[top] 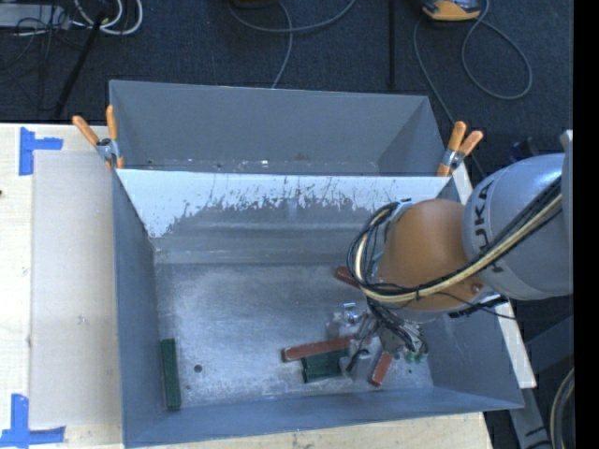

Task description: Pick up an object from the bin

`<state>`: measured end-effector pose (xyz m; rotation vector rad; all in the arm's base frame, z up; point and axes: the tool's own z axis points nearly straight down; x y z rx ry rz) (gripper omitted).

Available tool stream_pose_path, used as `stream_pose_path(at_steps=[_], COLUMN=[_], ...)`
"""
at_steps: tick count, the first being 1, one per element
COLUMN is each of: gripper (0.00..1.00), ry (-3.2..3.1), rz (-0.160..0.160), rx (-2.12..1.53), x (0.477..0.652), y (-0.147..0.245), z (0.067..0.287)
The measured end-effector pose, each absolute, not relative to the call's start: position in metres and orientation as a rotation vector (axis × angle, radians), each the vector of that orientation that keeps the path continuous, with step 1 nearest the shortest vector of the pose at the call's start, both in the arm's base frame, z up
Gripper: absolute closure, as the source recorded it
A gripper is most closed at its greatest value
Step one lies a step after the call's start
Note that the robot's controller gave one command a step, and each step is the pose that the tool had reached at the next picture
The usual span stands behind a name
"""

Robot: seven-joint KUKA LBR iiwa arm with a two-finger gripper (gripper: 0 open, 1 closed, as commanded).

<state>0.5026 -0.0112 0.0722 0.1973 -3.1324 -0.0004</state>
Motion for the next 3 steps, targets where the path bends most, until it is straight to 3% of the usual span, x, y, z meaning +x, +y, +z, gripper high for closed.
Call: stream_pose_path(at_steps=[1,2,3], gripper=[1.00,1.00,1.00], ry=[-3.142,-3.128,-3.129], rz=[0.005,-0.002,-0.003], rx=[0.234,0.360,0.357], x=[0.493,0.487,0.484], y=[0.001,0.036,0.070], z=[0.073,0.160,0.229])
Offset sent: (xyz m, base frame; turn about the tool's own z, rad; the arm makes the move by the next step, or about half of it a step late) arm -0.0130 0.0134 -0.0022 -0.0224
